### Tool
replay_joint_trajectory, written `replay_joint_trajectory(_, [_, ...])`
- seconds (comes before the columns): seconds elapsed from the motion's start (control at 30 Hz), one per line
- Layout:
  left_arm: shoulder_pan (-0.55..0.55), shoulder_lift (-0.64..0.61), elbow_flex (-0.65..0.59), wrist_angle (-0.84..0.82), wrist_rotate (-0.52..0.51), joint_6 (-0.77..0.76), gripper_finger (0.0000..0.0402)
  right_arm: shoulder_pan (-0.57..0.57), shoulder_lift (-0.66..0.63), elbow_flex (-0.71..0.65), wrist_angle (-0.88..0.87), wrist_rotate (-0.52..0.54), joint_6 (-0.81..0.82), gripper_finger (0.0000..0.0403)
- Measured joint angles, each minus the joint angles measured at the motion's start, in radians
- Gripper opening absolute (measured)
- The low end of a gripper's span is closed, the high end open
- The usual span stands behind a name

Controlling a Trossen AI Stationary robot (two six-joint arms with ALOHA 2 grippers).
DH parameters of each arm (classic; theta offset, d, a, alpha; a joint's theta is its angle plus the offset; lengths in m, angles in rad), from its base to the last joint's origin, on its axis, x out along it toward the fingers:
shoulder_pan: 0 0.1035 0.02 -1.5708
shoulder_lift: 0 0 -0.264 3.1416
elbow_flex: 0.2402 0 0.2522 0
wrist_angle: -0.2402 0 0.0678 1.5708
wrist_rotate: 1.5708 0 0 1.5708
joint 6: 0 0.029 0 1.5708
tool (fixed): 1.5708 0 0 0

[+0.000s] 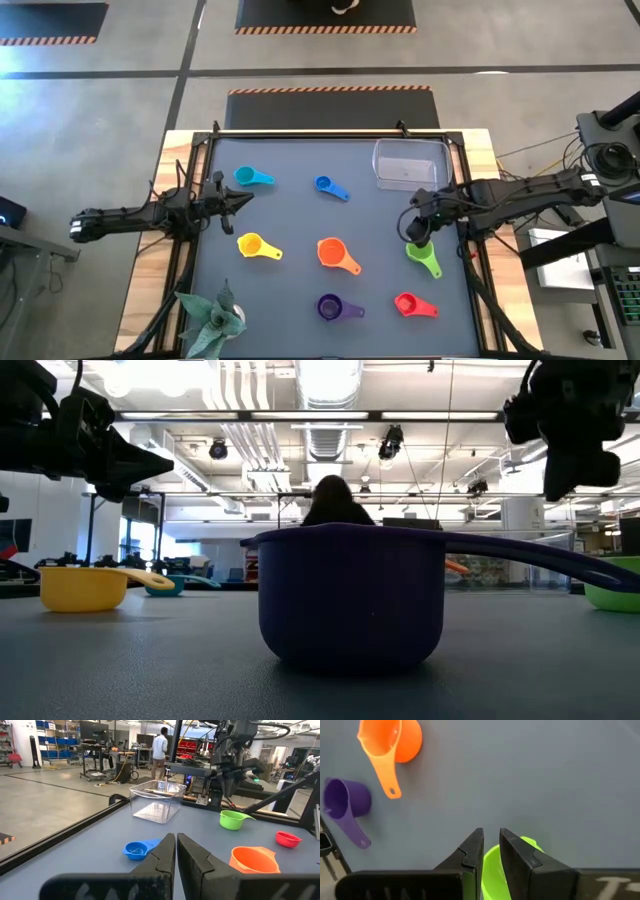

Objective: Nest measuring cups in basket
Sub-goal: Stack the green measuring cup on top of the orange measuring cup

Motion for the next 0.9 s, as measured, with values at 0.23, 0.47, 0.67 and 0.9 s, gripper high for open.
replay_joint_trajectory(0.23, [0.0, 0.0, 0.0, 0.0, 0.0, 0.0, 0.0, 0.0, 0.001, -0.029, -0.025, -0.014, 0.045, 0.0084])
replay_joint_trajectory(0.47, [0.0, 0.0, 0.0, 0.0, 0.0, 0.0, 0.0, 0.0, 0.001, -0.049, -0.069, -0.007, 0.086, 0.0155])
replay_joint_trajectory(0.67, [0.0, 0.0, 0.0, 0.0, 0.0, 0.0, 0.0, 0.0, 0.001, -0.094, -0.068, -0.006, 0.093, 0.019])
replay_joint_trajectory(0.9, [0.0, 0.0, 0.0, 0.0, 0.0, 0.0, 0.0, 0.0, 0.001, -0.159, -0.068, -0.014, 0.122, 0.0196])
